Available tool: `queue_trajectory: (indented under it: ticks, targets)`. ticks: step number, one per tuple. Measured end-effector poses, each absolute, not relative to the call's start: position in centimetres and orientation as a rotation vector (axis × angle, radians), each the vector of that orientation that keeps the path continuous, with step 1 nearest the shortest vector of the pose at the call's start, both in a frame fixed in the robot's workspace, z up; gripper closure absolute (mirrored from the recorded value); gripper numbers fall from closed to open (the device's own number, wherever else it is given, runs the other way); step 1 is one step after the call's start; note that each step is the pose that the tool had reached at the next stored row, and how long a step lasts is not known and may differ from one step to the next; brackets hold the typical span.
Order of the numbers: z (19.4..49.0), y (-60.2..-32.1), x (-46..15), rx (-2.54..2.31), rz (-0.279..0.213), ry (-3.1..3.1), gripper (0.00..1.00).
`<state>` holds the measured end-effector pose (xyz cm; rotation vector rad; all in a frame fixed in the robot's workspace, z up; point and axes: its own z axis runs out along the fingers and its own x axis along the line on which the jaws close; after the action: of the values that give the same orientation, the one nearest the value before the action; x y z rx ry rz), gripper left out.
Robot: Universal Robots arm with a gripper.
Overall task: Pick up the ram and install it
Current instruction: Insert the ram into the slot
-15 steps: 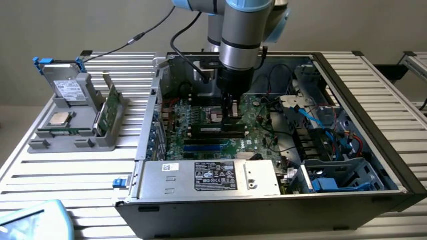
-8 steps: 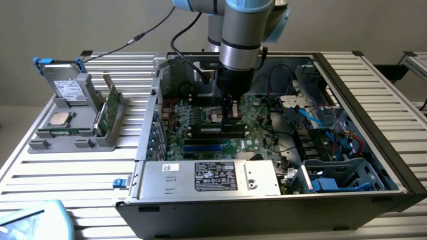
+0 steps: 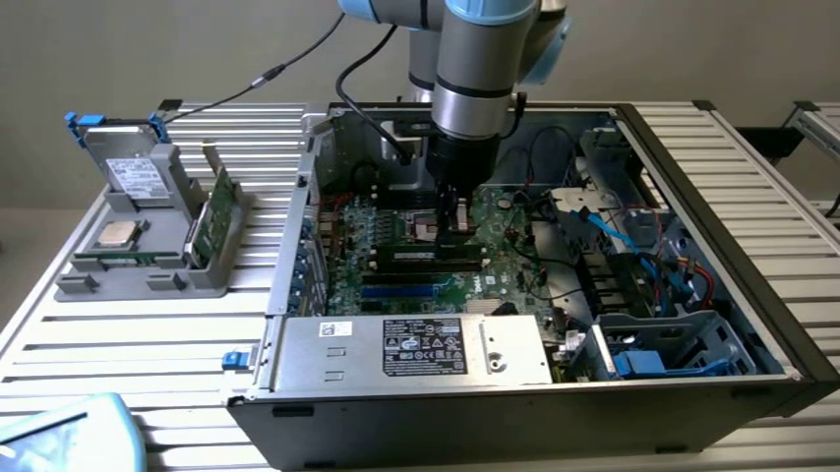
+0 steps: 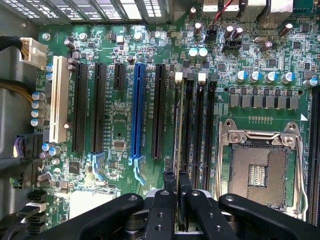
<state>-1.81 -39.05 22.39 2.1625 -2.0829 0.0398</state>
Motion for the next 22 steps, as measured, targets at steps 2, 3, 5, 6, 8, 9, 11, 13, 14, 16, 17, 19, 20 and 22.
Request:
queue_trajectory:
  ticks: [2,3,5,6,8,9,11,13,14,16,17,19,20,22]
  targets:
    - [22.4,-39.07,-1.81,2.162,0.038,-2.082,0.86]
    - [22.4,-39.07,-1.82,2.161,0.038,-2.082,0.86]
    - [22.4,-39.08,-1.81,2.161,0.038,-2.082,0.86]
    - [22.4,-39.09,-1.81,2.161,0.037,-2.082,0.86]
    - [22.4,-39.14,-1.79,2.162,0.036,-2.082,0.86]
    - [22.4,-39.17,-1.78,2.162,0.035,-2.082,0.86]
    - [22.4,-39.22,-1.72,2.163,0.033,-2.082,0.86]
    - [22.4,-39.22,-1.71,2.163,0.032,-2.083,0.86]
    - [22.4,-39.23,-1.71,2.164,0.031,-2.083,0.86]
    - [22.39,-39.24,-1.71,2.165,0.031,-2.084,0.86]
    - [22.38,-39.24,-1.74,2.165,0.031,-2.085,0.86]
    - [22.37,-39.25,-1.77,2.165,0.031,-2.085,0.86]
    - [22.35,-39.24,-1.77,2.165,0.031,-2.085,0.86]
    - [22.31,-39.24,-1.77,2.165,0.031,-2.085,0.86]
